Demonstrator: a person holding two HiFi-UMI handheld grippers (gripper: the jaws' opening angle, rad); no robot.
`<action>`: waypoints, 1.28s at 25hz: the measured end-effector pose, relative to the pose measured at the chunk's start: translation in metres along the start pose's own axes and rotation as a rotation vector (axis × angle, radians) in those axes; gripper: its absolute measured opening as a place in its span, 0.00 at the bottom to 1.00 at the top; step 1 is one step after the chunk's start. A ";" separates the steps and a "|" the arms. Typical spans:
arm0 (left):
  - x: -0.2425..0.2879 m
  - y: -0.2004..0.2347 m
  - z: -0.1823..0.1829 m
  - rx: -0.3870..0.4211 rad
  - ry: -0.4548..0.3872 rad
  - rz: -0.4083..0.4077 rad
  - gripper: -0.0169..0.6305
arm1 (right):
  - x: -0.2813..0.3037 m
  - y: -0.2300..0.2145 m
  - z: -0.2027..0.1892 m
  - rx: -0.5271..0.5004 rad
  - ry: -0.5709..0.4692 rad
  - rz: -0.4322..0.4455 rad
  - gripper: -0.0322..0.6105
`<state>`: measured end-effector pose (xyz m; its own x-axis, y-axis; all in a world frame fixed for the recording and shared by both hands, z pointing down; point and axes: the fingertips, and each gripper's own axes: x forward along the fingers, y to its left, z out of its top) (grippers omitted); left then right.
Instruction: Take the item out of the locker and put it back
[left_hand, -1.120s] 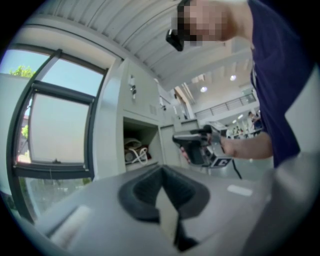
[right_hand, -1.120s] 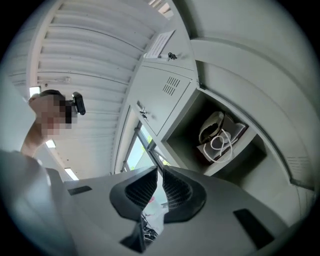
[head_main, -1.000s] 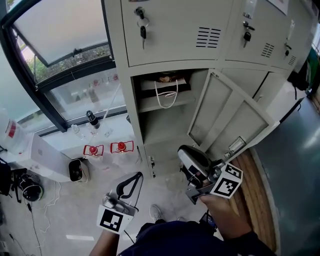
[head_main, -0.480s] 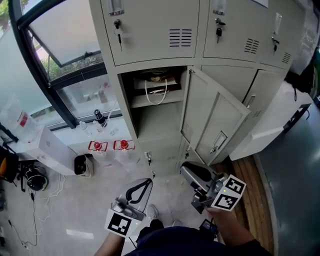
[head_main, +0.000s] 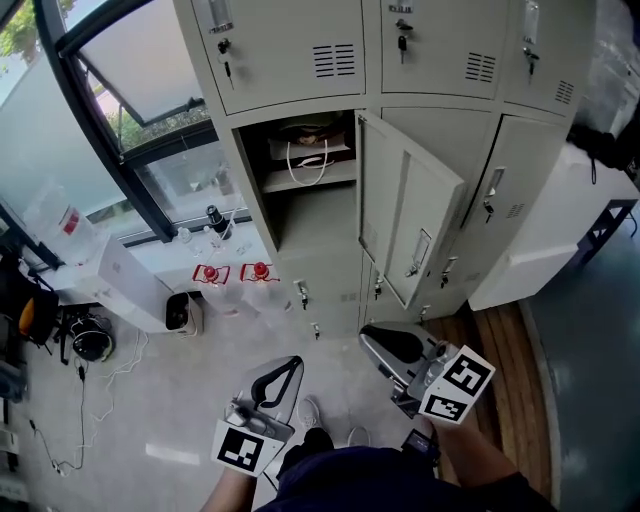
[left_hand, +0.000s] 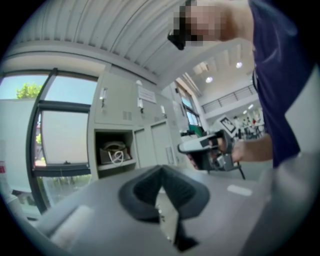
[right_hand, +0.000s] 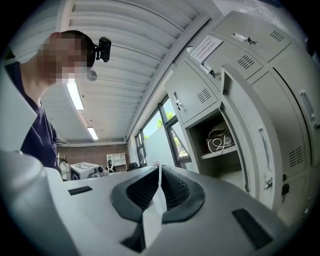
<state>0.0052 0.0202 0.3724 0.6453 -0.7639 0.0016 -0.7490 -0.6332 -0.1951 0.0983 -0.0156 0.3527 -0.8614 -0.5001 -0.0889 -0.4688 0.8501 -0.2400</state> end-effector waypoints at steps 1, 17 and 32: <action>-0.002 -0.003 0.002 0.000 -0.002 0.006 0.03 | -0.002 0.003 -0.001 -0.009 0.008 0.006 0.08; -0.031 -0.009 0.005 0.021 0.045 0.029 0.03 | -0.007 0.035 -0.018 -0.043 0.022 0.049 0.06; -0.043 0.006 0.006 0.025 0.029 0.035 0.03 | 0.008 0.044 -0.023 -0.039 0.034 0.053 0.06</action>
<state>-0.0260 0.0500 0.3653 0.6137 -0.7893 0.0225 -0.7670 -0.6027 -0.2201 0.0662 0.0215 0.3639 -0.8911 -0.4487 -0.0670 -0.4290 0.8814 -0.1976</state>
